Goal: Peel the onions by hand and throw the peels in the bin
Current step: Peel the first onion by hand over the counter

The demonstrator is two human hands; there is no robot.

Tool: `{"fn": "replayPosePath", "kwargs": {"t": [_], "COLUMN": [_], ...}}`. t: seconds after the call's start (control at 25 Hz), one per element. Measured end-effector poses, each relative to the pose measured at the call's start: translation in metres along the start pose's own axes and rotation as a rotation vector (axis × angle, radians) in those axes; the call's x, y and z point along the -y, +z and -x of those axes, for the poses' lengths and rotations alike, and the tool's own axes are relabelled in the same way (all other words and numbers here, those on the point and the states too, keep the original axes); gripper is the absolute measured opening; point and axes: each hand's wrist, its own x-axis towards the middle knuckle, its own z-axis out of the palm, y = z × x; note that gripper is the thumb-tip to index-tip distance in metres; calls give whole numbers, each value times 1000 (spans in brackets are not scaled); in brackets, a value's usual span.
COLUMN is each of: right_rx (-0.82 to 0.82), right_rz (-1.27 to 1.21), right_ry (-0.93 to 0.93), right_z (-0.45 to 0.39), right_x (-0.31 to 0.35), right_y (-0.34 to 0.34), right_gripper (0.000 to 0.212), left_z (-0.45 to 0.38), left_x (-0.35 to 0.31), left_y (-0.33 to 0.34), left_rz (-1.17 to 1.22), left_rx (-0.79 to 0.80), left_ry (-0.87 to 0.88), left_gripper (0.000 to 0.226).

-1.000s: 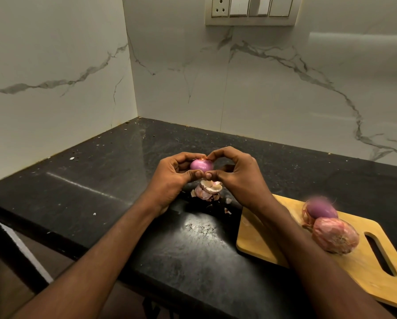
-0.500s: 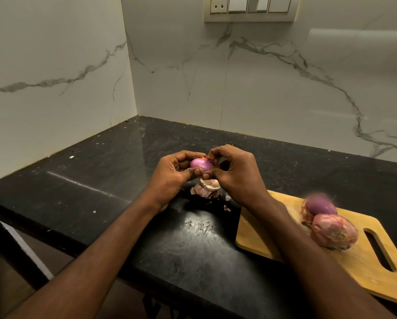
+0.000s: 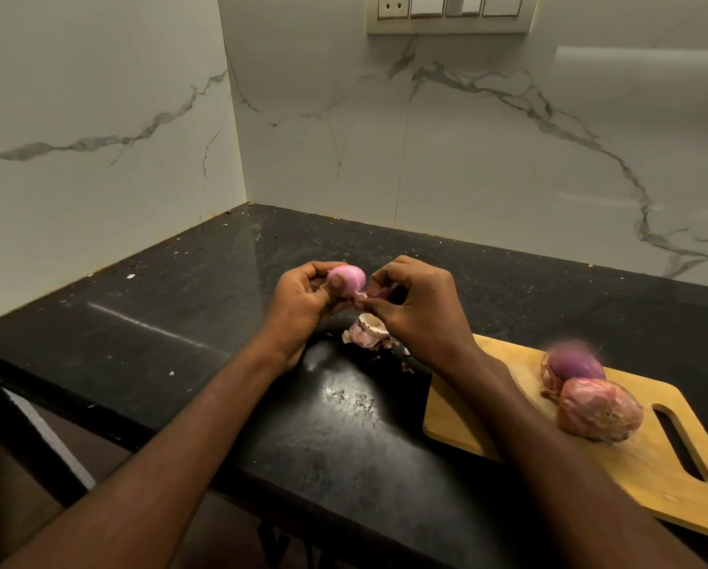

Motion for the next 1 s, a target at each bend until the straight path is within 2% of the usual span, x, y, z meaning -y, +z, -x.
{"fn": "replayPosePath", "kwargs": {"t": [0.2, 0.32, 0.4, 0.52, 0.64, 0.76, 0.84, 1.0], "right_rx": [57, 199, 182, 107, 95, -17, -21, 32], "right_rz": [-86, -183, -121, 54, 111, -40, -200, -242], "right_ry": [45, 64, 47, 13, 45, 209, 324, 300], "right_z": [0, 3, 4, 2, 2, -1, -4, -1], "right_x": [3, 7, 7, 1, -2, -1, 0, 10], "right_y": [0, -4, -2, -1, -1, -1, -4, 0], "right_gripper": [16, 9, 10, 10, 11, 17, 17, 24], "left_z": [-5, -7, -7, -4, -1, 1, 4, 8], "left_x": [3, 4, 1, -1, -2, -3, -4, -7], "left_y": [-3, -5, -5, -5, -6, -4, 0, 4], "left_rz": [106, 140, 184, 103, 39, -40, -132, -265], "left_rx": [-13, -77, -88, -10, 39, 61, 61, 54], "left_ry": [-51, -45, -48, -13, 7, 53, 102, 141], "left_gripper": [37, 26, 24, 35, 50, 57, 65, 60]}}
